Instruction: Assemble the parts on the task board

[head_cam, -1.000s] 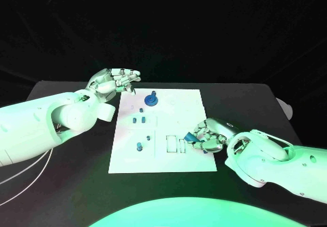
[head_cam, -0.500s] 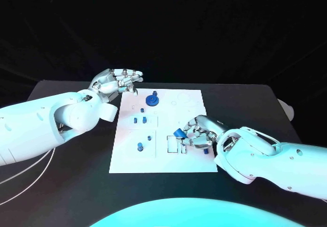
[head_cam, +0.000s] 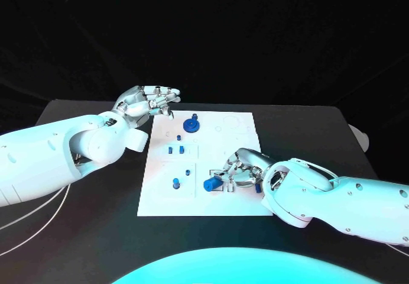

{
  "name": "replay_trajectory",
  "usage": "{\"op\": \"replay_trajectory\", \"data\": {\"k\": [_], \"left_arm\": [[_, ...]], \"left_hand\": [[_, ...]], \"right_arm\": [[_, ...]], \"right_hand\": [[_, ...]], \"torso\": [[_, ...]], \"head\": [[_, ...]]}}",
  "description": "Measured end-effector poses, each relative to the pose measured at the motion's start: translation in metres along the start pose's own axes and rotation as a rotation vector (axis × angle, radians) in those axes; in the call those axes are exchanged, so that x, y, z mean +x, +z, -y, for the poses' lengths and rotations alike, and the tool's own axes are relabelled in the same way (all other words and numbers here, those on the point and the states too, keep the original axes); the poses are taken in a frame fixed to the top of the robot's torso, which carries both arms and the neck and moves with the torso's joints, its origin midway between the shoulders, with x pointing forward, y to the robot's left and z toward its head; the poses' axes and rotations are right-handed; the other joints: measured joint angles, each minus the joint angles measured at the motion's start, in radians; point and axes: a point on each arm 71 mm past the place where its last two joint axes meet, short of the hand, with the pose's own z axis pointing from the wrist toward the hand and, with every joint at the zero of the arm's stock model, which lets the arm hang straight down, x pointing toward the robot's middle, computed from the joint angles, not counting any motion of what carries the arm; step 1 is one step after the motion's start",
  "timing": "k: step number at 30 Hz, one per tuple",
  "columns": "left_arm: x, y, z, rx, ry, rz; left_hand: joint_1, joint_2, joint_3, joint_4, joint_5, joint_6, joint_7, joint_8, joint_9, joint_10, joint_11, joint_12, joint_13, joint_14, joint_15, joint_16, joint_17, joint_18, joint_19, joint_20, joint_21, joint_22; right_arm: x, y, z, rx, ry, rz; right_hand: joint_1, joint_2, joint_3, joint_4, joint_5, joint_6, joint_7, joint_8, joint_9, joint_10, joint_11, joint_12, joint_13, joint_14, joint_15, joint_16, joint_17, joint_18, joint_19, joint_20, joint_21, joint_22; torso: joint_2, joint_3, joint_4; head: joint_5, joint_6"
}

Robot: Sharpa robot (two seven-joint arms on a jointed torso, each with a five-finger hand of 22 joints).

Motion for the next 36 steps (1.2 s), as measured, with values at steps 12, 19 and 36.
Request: {"op": "replay_trajectory", "data": {"k": [12,19,36], "left_arm": [[0.000,-0.001,0.000,0.000,0.000,0.000],[-0.001,-0.001,0.000,-0.001,0.000,0.001],[-0.001,-0.001,0.000,-0.001,0.001,0.002]], "left_hand": [[-0.004,0.004,0.000,0.000,0.000,0.000,0.000,0.005,-0.001,0.000,0.000,0.000,0.000,0.000,0.000,0.000,-0.001,0.000,0.000,0.000,0.000,-0.001],[-0.004,0.004,0.000,0.000,0.000,0.000,0.000,0.005,-0.001,0.000,0.000,0.000,0.000,0.000,0.000,0.000,-0.001,0.000,0.000,0.000,0.000,-0.001],[-0.004,0.004,0.000,0.000,0.000,0.000,0.000,0.005,-0.001,0.000,0.000,0.000,0.000,0.000,0.000,0.000,-0.001,0.000,0.000,0.000,0.000,-0.001]], "right_arm": [[0.003,0.004,0.000,0.013,-0.031,-0.024],[0.000,0.001,-0.001,-0.002,-0.039,0.004],[-0.004,-0.010,-0.010,-0.095,-0.033,0.051]], "right_hand": [[-0.009,0.002,-0.006,0.000,-0.004,0.003,-0.003,0.005,0.004,-0.004,-0.003,0.004,0.000,-0.003,-0.003,0.000,0.000,0.000,0.000,-0.007,0.000,0.000],[0.003,0.001,0.000,-0.006,0.002,-0.001,-0.007,0.020,0.012,0.000,-0.007,0.004,0.000,-0.002,-0.009,0.000,0.000,0.000,0.000,-0.007,0.000,0.001],[0.076,-0.056,-0.003,-0.011,-0.064,-0.026,-0.006,0.035,0.014,-0.003,-0.011,-0.004,0.001,-0.003,-0.011,0.000,0.000,0.000,0.000,-0.014,0.000,0.000]], "torso": [[0.000,0.0014,-0.0023],[0.000,0.0022,0.0006],[0.000,0.0018,-0.0016]], "head": [[-0.001,-0.004],[0.000,-0.006],[0.005,-0.005]]}}
